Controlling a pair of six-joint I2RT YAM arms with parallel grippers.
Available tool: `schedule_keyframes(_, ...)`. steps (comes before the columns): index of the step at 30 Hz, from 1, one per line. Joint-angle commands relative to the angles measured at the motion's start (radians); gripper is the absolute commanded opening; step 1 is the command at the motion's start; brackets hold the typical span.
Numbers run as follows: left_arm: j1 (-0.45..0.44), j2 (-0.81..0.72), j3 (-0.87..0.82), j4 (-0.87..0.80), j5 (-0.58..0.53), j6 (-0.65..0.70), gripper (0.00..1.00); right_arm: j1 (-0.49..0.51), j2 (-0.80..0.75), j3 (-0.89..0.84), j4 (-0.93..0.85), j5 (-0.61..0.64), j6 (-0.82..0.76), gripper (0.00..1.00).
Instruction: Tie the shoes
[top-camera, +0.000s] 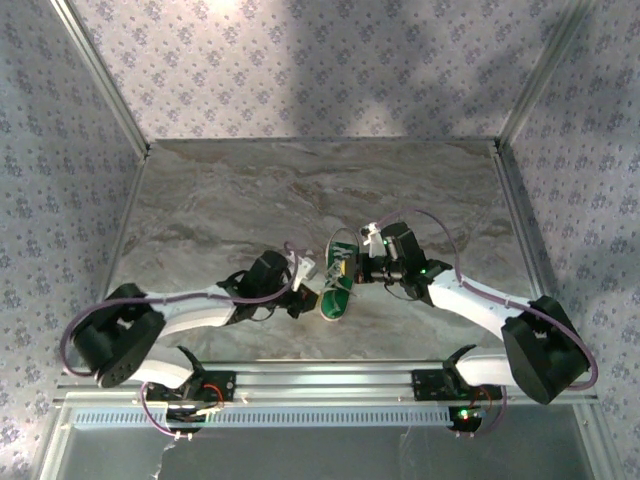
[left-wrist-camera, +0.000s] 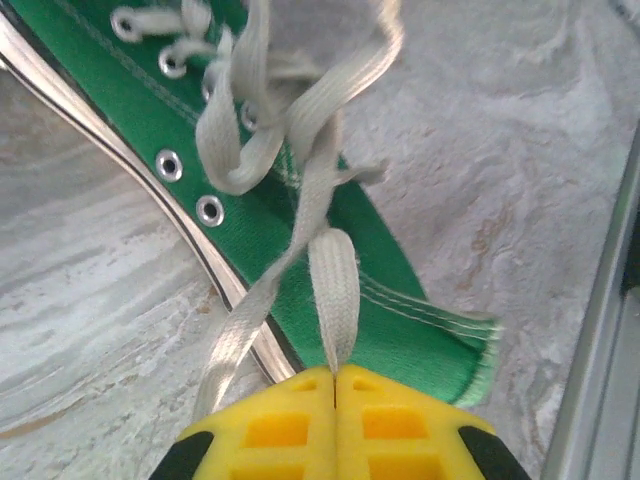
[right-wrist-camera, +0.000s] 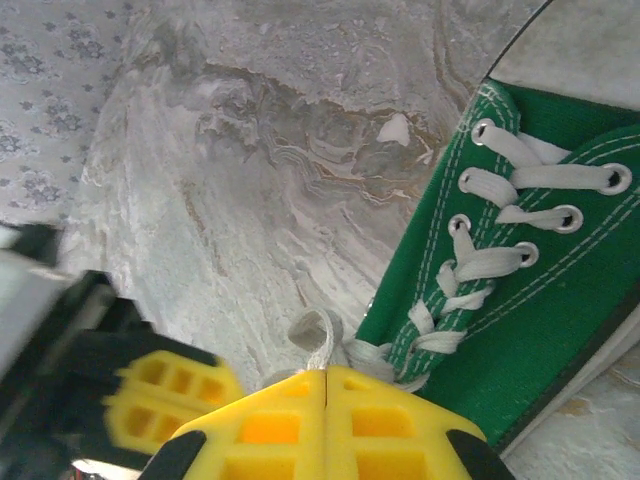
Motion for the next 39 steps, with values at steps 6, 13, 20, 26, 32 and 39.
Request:
schedule_keyframes(6, 0.027, -0.226, -0.072, -0.011, -0.123, -0.029, 0.0, 0.013, -0.038, 0.033, -0.047, 0.061, -0.047, 0.0)
schedule_keyframes(13, 0.088, -0.258, -0.085, 0.013, -0.158, -0.142, 0.0, 0.03, -0.076, 0.035, -0.043, 0.071, -0.087, 0.0)
schedule_keyframes(20, 0.106, -0.264, -0.097, 0.066, -0.169, -0.243, 0.0, 0.047, -0.1, 0.038, -0.072, 0.116, -0.102, 0.0)
schedule_keyframes(26, 0.108, -0.155, 0.006, -0.023, -0.154, -0.221, 0.0, 0.075, -0.115, 0.039, -0.056, 0.087, -0.156, 0.0)
schedule_keyframes(32, 0.106, 0.034, 0.088, 0.0, -0.07, -0.241, 0.0, 0.094, -0.148, 0.035, -0.05, 0.084, -0.18, 0.0)
schedule_keyframes(39, 0.118, 0.196, 0.195, 0.009, -0.082, -0.271, 0.0, 0.101, -0.169, 0.022, -0.048, 0.073, -0.203, 0.0)
